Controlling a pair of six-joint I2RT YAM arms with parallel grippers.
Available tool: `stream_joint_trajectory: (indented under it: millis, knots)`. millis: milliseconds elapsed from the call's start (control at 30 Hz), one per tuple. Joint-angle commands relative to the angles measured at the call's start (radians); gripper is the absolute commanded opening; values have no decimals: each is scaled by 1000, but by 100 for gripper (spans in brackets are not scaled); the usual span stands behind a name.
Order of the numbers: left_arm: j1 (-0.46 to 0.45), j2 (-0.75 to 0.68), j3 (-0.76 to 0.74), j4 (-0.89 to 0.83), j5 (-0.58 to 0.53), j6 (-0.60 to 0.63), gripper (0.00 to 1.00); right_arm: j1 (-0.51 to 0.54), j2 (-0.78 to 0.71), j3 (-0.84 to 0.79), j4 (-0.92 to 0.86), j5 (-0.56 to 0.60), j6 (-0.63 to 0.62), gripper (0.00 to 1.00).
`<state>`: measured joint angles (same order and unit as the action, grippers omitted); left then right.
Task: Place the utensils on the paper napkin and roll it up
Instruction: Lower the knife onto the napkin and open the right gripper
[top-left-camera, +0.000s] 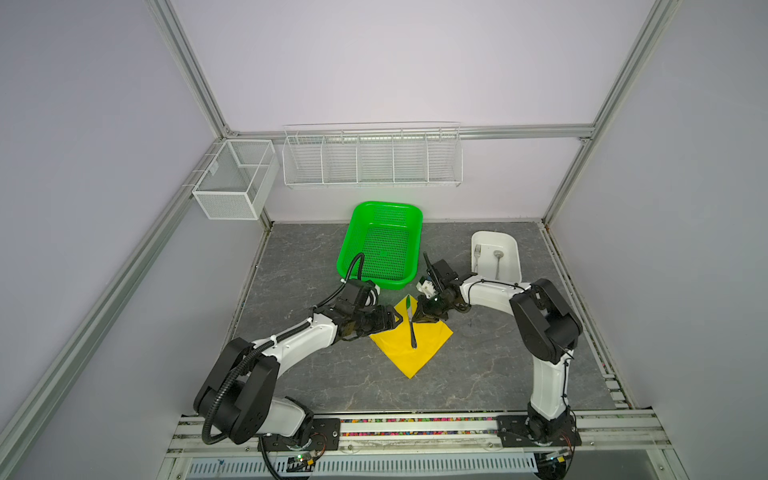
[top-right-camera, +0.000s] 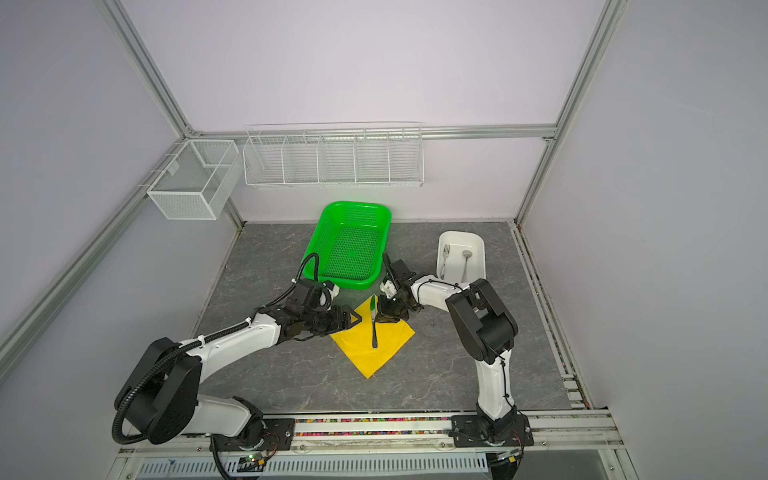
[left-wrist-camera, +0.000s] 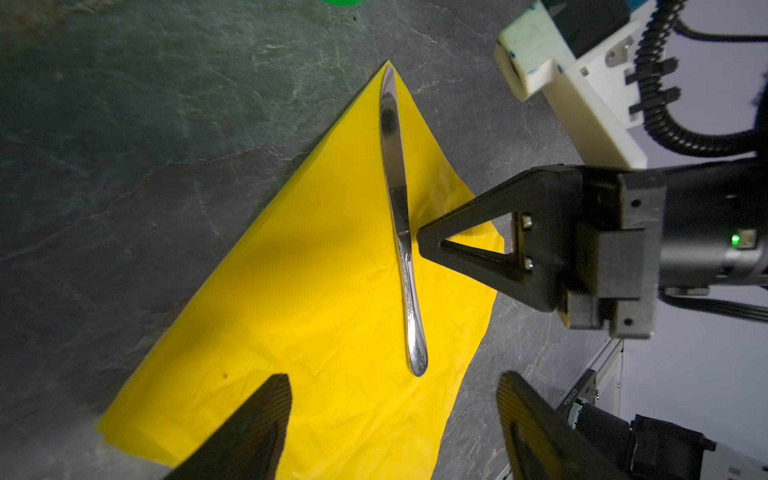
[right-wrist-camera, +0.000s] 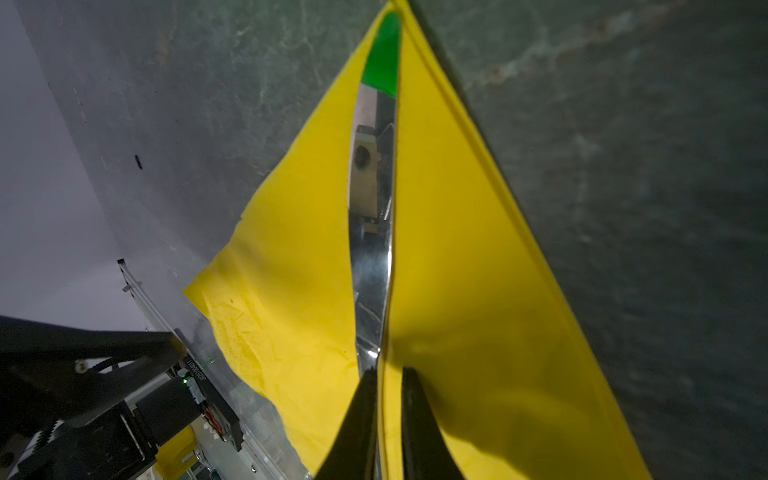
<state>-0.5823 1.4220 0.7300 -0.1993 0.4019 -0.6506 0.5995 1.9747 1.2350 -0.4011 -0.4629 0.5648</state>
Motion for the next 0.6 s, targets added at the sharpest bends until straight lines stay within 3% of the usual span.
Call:
stream_joint_trajectory:
  millis: [0,267,367,567]
  knots:
    - [4,11,25,-1,10,11,79,17,-55,-17,8,20,14,17]
    - [6,-16,17,-10,-21,6,79,43,-137,-36,-19,197,47,28]
    - [5,-8,19,-8,-15,6,78,61,-122,-27,-31,206,53,29]
    - [6,-8,4,-9,-20,5,77,140,-112,9,-105,378,76,32]
